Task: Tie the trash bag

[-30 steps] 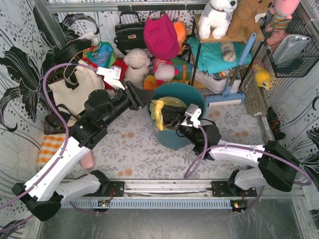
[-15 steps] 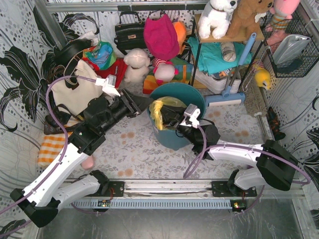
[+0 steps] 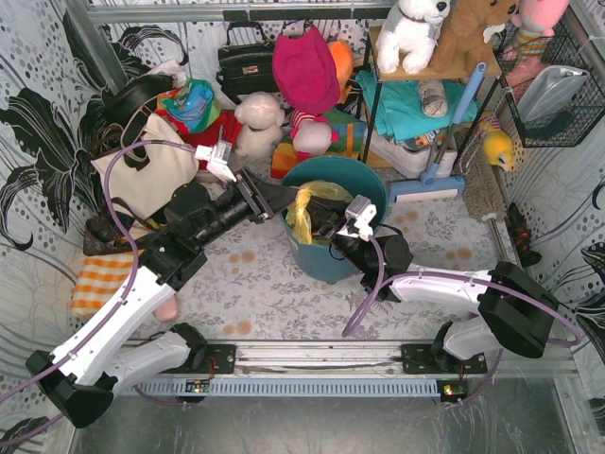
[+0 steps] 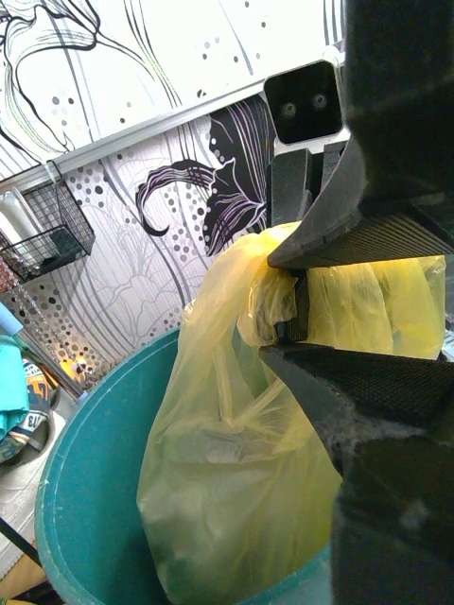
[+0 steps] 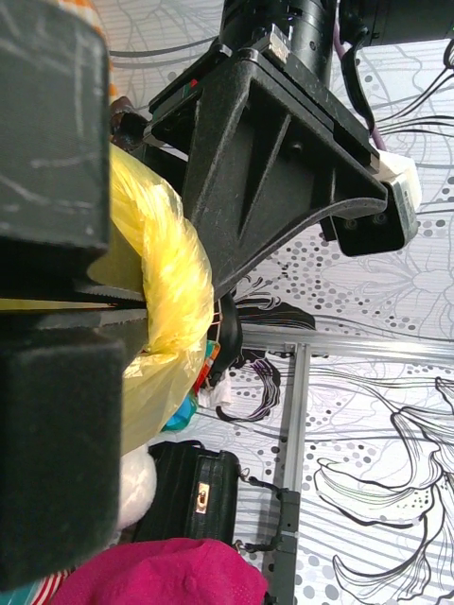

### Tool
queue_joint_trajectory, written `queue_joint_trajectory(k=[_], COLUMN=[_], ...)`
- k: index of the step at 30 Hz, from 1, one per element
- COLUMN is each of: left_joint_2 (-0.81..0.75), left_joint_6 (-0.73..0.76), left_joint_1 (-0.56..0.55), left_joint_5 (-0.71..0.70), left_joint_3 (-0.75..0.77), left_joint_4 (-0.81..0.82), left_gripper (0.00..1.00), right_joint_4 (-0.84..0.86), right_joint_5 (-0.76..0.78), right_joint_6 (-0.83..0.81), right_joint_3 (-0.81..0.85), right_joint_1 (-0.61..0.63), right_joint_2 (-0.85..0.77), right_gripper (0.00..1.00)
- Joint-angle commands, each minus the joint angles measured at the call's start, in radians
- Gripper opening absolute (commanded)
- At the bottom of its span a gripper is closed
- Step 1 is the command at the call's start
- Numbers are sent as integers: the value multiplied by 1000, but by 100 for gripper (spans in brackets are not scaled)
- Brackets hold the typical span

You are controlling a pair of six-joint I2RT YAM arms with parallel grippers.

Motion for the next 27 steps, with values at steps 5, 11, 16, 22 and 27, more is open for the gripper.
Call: queue_joint_trajectory(k=[5, 11, 16, 22, 27], left_joint_2=[-13, -48, -54, -42, -31], left_joint_6=[-14, -7, -24, 29, 109], left_joint_1=[-16, -16, -16, -15, -15], left_joint_5=[149, 117, 159, 129, 57], left_joint_3=[-40, -76, -104, -63, 19], left_joint_4=[-23, -90, -50, -136, -226], left_gripper=[44, 49, 52, 54, 54], right_joint_4=[116, 180, 192, 184, 174], right_joint_5=[36, 79, 71, 42, 10], right_joint_6=[-21, -45, -46, -44, -32], right_joint_3=[36, 18, 18, 17, 11], right_joint_1=[4, 4, 4, 4, 4], right_joint_2=[28, 28, 33, 25, 22], right_gripper=[0, 0, 0, 0, 0])
